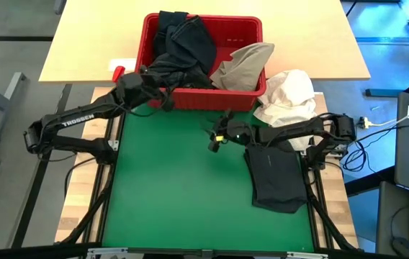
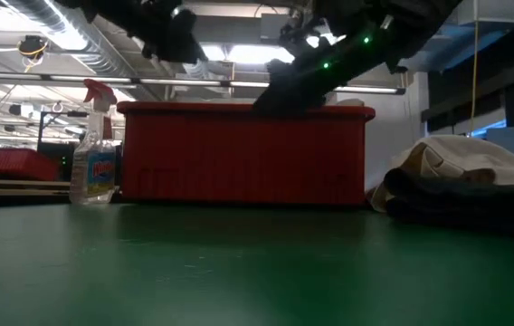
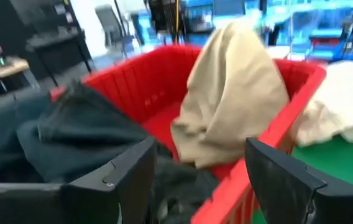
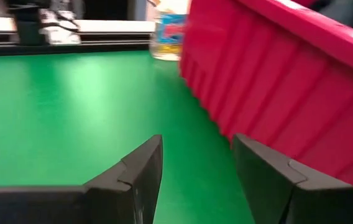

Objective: Fold Laundry from Bin
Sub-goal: Remove the brown shorts from the red laundry bin

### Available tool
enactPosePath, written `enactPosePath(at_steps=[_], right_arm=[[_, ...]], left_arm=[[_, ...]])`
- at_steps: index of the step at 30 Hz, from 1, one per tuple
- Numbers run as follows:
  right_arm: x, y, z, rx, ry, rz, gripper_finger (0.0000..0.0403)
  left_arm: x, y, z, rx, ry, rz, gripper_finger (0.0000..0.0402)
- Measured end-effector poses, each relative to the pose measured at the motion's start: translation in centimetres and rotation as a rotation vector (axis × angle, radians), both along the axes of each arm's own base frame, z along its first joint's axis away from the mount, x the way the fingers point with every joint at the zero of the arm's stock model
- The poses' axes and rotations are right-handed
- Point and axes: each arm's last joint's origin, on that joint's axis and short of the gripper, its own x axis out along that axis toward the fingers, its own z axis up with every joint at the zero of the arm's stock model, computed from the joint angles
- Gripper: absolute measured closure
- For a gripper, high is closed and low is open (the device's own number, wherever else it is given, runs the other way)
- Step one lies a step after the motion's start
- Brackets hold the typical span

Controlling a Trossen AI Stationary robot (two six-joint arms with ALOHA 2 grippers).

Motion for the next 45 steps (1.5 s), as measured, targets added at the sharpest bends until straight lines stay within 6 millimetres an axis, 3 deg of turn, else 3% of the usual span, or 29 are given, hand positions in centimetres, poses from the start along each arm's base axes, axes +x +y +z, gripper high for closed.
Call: enactPosePath(at_steps=[6,10,18,23,29,34,40,45], right_arm=[[-0.5,-1.0,0.6,-0.005,-0.006,-0.029,0.0210],[-1.3,-2.1,4.5,-0.058,0.002,-0.091,0.0209],[-6.6,-10.3,13.4,0.061,0.059,-0.316,0.0154],[-11.0,-14.4,16.6,0.065,0.057,-0.474,0.0123],[-16.6,-17.8,16.3,0.172,0.105,-0.619,0.0122],[-20.0,-19.1,15.3,0.355,0.068,-0.644,0.0136],[-21.8,-20.0,14.2,0.497,0.039,-0.621,0.0164],[-21.5,-20.7,13.2,0.542,0.035,-0.587,0.0183]], left_arm=[[0.2,-0.2,-1.0,-0.053,0.070,-0.012,0.0163],[0.4,-0.6,-1.0,-0.054,0.074,-0.029,0.0163],[0.5,-0.6,-1.0,-0.053,0.074,-0.028,0.0163],[0.5,-0.6,-1.0,-0.053,0.074,-0.027,0.0163],[0.5,-0.6,-1.0,-0.053,0.075,-0.027,0.0163],[0.5,-0.6,-1.0,-0.053,0.075,-0.027,0.0163],[0.5,-0.6,-1.0,-0.053,0.075,-0.027,0.0163],[0.5,-0.6,-1.0,-0.053,0.075,-0.027,0.0163]])
